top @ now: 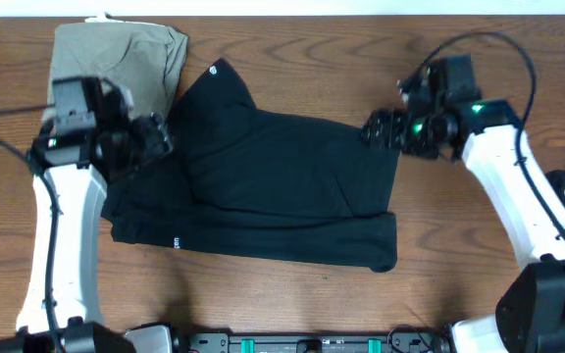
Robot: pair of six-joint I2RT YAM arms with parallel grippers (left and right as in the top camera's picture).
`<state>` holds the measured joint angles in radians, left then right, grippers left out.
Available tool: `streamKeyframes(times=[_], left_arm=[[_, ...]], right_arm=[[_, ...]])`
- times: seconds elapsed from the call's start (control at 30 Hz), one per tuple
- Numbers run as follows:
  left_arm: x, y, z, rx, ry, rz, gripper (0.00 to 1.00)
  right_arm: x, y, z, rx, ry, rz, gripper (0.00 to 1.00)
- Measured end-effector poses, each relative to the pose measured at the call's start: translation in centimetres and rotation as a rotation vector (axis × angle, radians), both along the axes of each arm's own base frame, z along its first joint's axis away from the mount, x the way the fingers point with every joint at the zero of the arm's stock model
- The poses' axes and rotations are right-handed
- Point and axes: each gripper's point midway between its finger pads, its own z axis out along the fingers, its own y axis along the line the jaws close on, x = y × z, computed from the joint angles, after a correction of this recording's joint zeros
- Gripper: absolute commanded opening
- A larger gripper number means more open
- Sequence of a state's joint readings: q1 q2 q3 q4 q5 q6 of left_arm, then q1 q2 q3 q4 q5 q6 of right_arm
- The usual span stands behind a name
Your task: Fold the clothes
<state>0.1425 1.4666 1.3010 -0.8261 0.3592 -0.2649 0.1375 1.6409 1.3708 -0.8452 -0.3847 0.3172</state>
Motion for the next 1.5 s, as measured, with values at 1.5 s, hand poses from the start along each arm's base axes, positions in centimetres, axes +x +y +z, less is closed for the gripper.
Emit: streamKeyframes(times=[1.5], left_arm=[[22.3,-9.8,-10.6,0.041,0.057,0.196,0.78]], right_arm=[[7.1,-6.9,-5.1,-0.277,0.234,-0.079,0.90]])
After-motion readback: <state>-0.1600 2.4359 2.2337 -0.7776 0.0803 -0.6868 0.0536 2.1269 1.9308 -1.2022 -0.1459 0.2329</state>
